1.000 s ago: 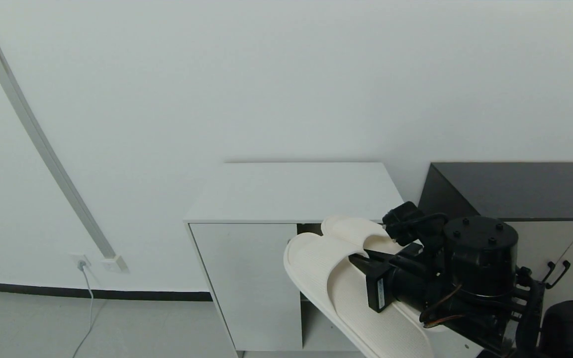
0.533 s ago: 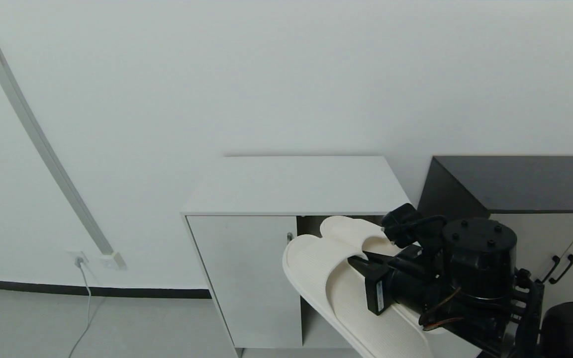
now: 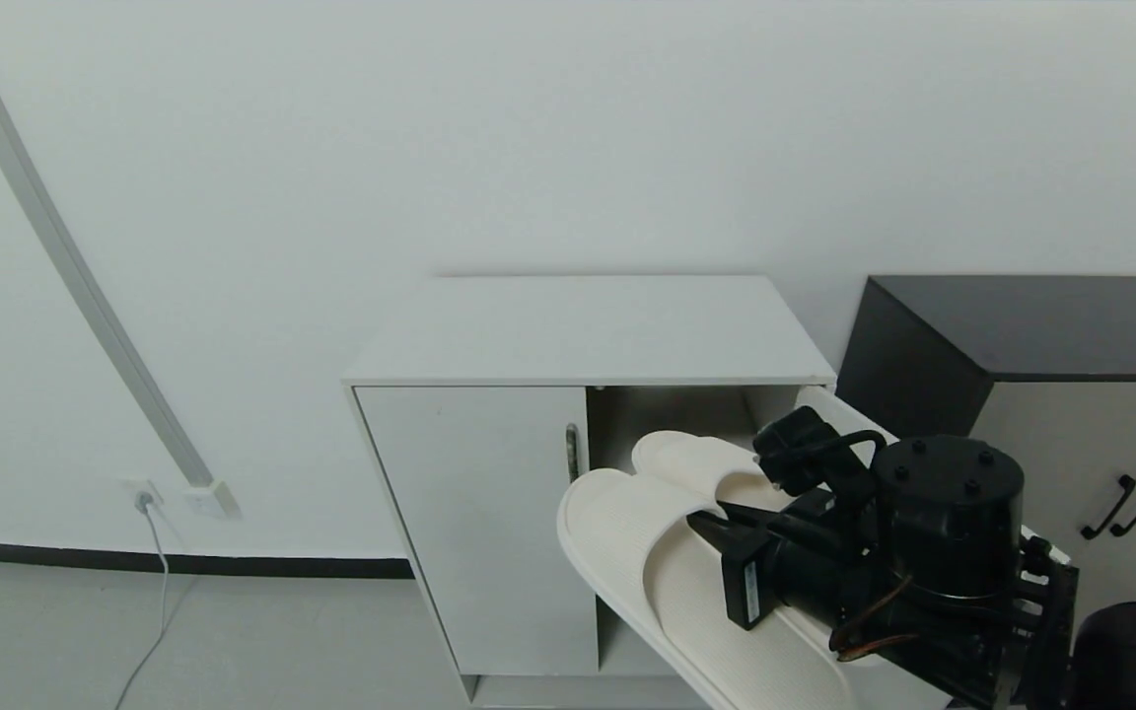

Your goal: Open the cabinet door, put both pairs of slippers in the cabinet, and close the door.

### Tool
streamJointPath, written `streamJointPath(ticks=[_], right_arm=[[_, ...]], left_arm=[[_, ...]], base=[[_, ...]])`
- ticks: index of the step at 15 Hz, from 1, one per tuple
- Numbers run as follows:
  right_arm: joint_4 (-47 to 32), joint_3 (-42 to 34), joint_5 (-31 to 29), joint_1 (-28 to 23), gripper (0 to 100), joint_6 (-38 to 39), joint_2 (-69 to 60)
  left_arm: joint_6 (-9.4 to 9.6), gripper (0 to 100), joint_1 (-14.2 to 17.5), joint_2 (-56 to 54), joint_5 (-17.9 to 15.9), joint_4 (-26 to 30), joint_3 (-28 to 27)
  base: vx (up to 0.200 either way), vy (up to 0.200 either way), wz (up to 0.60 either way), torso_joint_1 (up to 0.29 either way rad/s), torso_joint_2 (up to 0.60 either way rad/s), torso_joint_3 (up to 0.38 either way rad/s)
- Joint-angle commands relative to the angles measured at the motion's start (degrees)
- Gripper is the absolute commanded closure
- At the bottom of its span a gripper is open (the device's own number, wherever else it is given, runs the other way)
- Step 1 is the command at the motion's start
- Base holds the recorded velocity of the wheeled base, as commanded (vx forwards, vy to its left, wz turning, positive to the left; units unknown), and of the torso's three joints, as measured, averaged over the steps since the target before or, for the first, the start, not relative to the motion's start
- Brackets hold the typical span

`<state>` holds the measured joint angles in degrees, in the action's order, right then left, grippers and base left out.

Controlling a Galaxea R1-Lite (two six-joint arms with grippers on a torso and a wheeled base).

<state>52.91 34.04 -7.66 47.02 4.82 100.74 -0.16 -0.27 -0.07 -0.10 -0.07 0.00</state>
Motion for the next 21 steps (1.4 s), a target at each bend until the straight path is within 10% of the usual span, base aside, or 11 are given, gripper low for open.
streamJointPath(ticks=[1,21], right_arm=[[0.09,-0.2,0.01,0.18,100,0.02,-0.02],[2.29,-1.87,-0.08,0.62,100,0.02,0.59]], left_arm=[[-0.02,100,0.0,0.07,0.01,-0.01,0.0],[-0.02,100,0.0,0.07,0.01,-0.01,0.0]], base=[[0.0,0.0,0.0,-0.227,0.56,0.32],[0.0,0.0,0.0,-0.162,0.49,0.327]])
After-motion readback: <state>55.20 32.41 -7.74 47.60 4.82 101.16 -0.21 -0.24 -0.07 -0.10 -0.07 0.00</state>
